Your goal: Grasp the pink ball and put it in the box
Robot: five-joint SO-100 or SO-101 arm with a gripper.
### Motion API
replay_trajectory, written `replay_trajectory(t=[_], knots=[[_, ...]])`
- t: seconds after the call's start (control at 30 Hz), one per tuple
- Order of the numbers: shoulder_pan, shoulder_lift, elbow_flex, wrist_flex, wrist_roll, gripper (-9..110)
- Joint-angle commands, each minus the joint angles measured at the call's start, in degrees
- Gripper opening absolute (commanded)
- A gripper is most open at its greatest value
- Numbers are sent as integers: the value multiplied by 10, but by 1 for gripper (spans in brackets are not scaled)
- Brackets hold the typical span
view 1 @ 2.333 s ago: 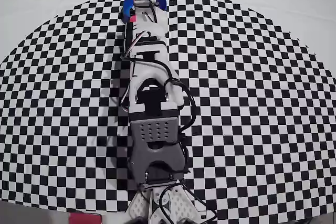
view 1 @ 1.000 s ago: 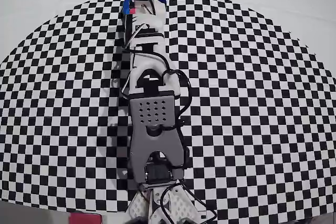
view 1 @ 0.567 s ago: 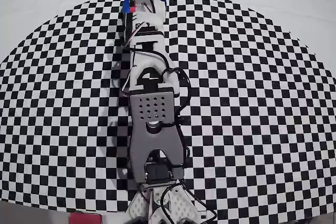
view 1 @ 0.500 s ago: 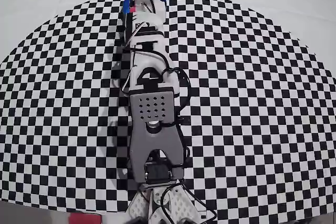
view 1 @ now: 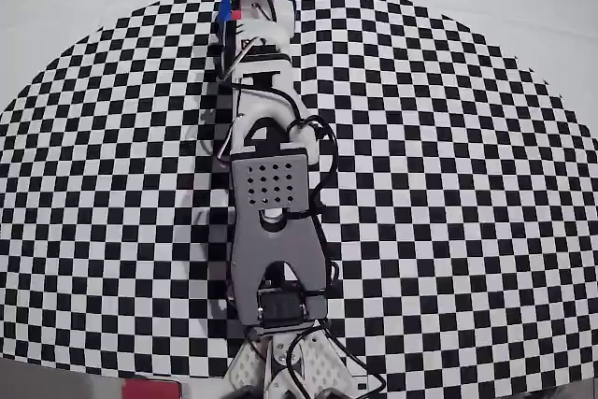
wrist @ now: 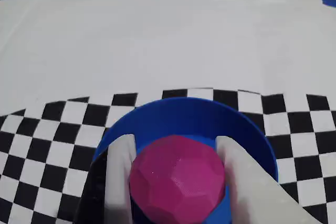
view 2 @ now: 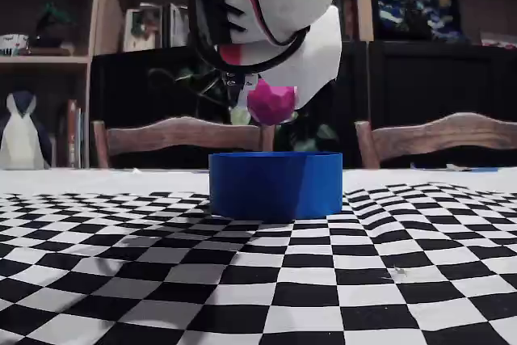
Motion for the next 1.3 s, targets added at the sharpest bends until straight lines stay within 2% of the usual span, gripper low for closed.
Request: replay_trajectory(t=[0.0, 1.27], knots=[[7, 2, -37, 2, 6, 0], [16, -103, -181, 27, 8, 0]])
